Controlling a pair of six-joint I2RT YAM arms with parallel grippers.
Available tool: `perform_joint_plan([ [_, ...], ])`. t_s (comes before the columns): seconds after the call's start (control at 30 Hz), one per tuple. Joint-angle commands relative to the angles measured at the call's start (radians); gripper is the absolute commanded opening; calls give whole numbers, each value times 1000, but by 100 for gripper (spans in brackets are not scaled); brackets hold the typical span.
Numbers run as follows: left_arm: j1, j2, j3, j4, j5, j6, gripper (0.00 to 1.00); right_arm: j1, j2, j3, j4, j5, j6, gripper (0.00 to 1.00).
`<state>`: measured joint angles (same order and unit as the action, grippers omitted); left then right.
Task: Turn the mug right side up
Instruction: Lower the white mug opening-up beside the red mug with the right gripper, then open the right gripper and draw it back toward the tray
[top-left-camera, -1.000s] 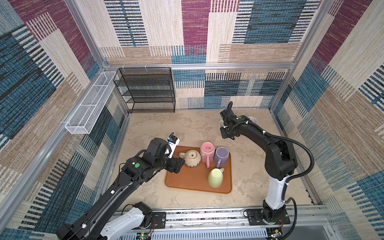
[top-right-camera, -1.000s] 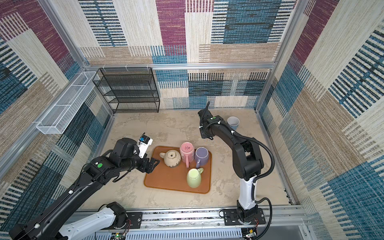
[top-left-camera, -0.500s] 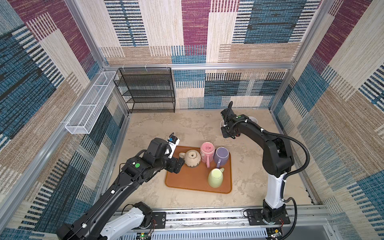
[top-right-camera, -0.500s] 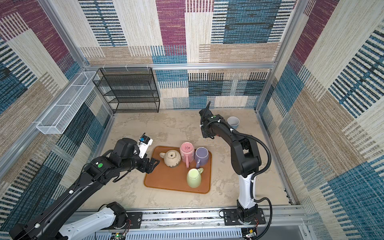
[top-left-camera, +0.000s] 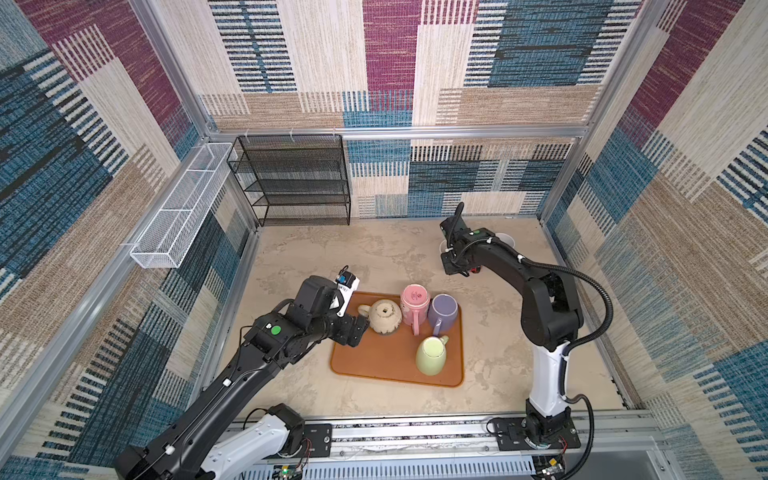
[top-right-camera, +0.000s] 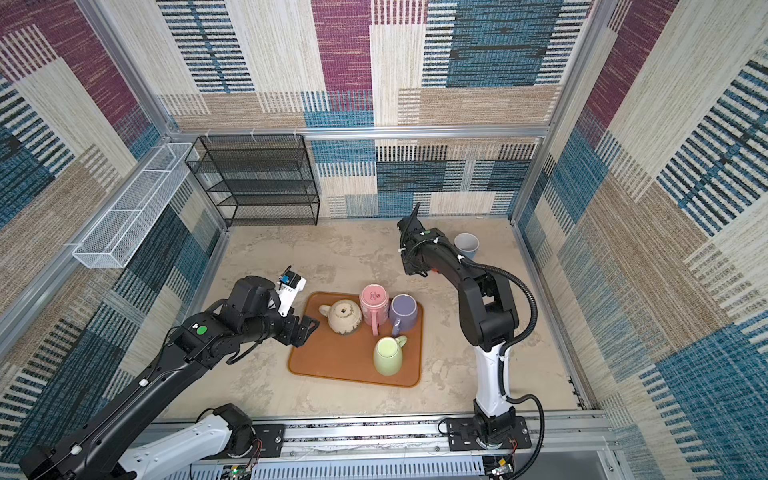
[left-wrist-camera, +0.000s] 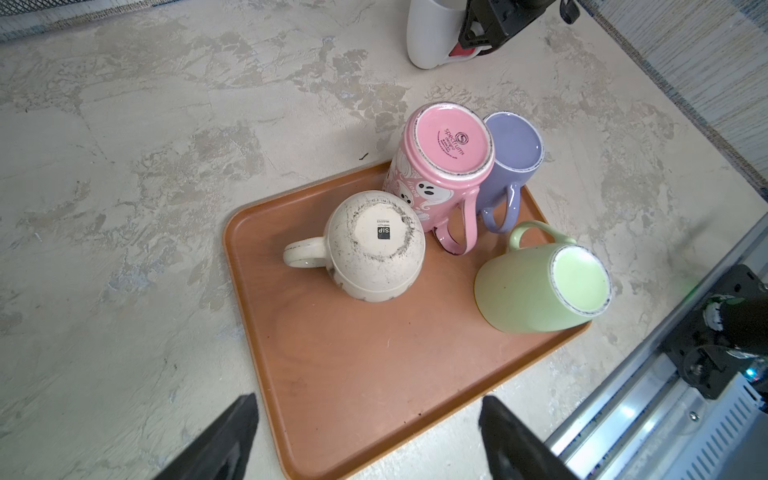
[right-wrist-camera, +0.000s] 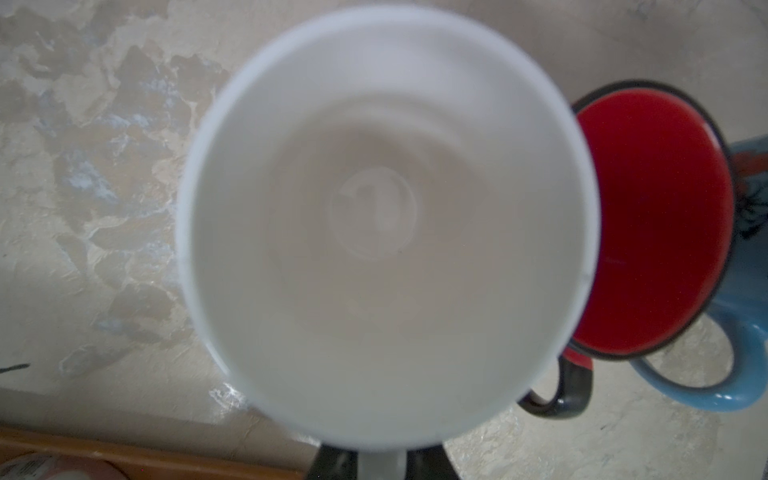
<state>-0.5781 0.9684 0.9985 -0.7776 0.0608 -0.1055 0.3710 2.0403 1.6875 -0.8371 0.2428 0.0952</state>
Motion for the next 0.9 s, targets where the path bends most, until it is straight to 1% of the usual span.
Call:
perform_joint_plan([
  [0.0,0,-1,-1,-9,-4,23,88,0,2,11,23,17,0,16],
  [0.17,0,-1,-3,-9,-5,23,88,0,3,13,18,13,-2,25],
  [0.57,0,-2,-3,-8,-11,24,89,0,-31,2,19,-2,-5,41],
  [0.87,0,-16,-1,-11,-27,24,89,3,-81,5,6,-15,-6,48],
])
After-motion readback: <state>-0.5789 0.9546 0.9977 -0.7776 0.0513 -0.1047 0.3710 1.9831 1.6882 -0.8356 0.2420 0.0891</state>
